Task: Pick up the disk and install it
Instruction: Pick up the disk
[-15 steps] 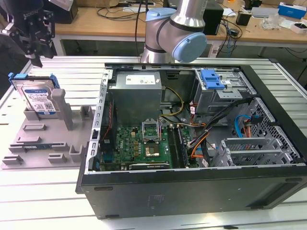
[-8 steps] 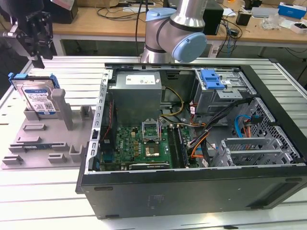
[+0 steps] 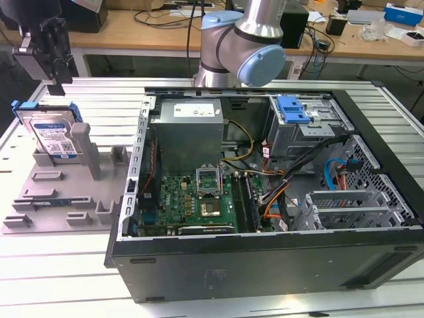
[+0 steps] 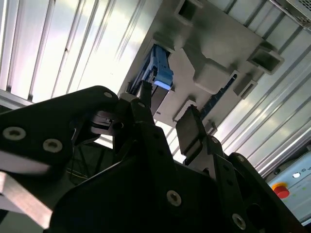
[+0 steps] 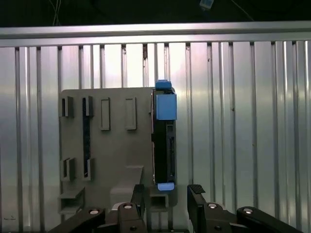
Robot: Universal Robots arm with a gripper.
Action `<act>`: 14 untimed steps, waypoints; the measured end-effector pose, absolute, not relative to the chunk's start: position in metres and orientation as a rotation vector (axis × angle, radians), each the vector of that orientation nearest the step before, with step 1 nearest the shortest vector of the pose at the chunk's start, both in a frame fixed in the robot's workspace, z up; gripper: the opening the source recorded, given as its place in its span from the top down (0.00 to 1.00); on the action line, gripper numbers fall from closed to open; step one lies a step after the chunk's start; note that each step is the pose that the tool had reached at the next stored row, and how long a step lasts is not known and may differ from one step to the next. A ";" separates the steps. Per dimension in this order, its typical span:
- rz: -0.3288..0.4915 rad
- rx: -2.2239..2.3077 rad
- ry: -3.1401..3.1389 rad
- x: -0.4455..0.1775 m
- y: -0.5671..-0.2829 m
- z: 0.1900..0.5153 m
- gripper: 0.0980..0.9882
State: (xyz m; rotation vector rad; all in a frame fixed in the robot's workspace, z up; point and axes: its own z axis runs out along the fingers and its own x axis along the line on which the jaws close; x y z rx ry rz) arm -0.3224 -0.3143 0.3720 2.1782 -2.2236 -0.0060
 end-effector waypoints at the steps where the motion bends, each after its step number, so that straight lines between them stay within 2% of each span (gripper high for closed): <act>1: -0.006 2.178 -2.224 -0.322 -0.314 0.372 0.57; 7: 0.001 2.183 -2.226 -0.323 -0.302 0.371 0.57; 14: 0.006 2.230 -2.183 -0.334 -0.301 0.363 0.57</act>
